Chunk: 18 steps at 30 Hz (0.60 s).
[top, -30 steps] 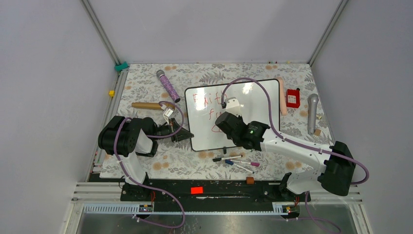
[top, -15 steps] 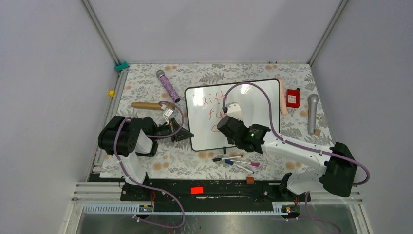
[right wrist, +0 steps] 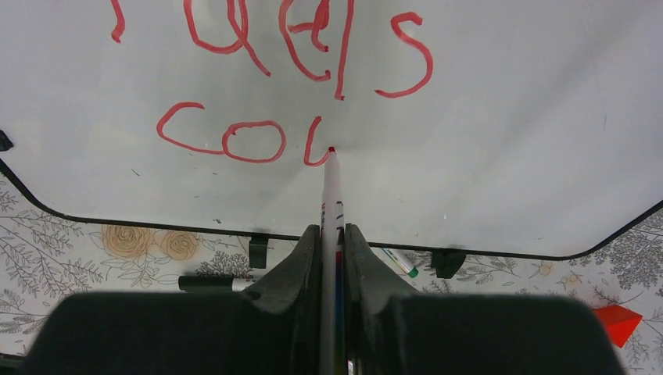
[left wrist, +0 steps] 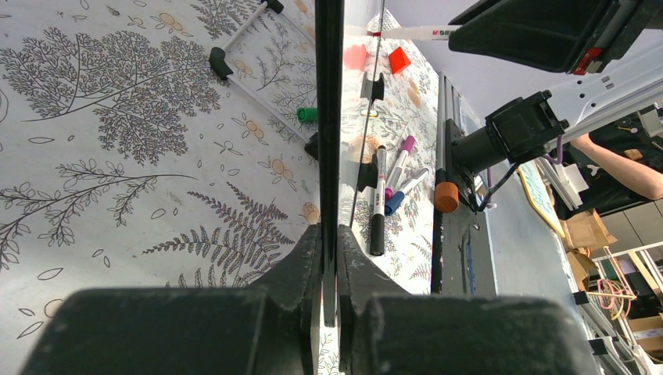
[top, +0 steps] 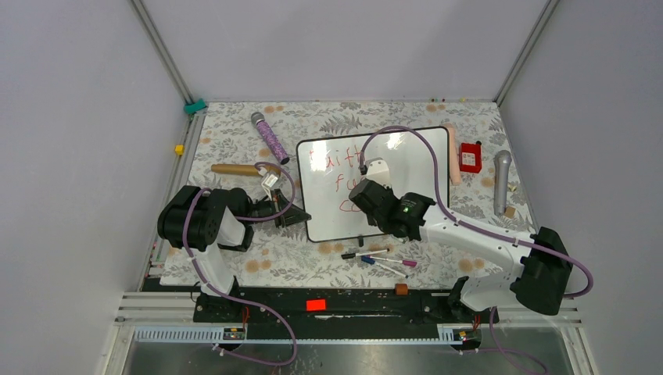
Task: Write a sentence on the whiteboard
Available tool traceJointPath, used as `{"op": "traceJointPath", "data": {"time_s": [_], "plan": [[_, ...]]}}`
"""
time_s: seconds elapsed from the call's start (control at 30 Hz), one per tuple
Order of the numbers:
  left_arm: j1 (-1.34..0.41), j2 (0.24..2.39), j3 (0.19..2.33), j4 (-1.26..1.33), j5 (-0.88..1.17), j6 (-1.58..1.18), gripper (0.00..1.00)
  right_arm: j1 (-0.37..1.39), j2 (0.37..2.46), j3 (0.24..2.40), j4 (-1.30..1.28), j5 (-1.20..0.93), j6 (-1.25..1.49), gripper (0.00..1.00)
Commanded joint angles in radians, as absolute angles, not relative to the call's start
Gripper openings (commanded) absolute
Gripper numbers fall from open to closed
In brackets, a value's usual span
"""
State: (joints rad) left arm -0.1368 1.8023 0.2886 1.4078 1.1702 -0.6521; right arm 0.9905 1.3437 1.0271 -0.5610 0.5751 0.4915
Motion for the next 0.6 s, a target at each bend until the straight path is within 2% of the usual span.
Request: {"op": "traceJointPath", "data": {"time_s": [0.0, 0.33, 0.57], "plan": [[-0.141, 1.806, 0.308, 1.476, 1.195, -0.644, 0.0, 0.962, 1.371, 1.077, -0.557, 0.645, 0.466, 0.0], [-0.141, 1.807, 0.307, 1.476, 1.198, -0.646, 0.0, 0.962, 1.331, 0.997, -0.557, 0.555, 0.524, 0.0], [-0.14, 1.805, 0.307, 1.475, 1.197, -0.646, 0.0, 0.961, 1.306, 0.977, -0.571, 0.568, 0.53, 0.0]]}}
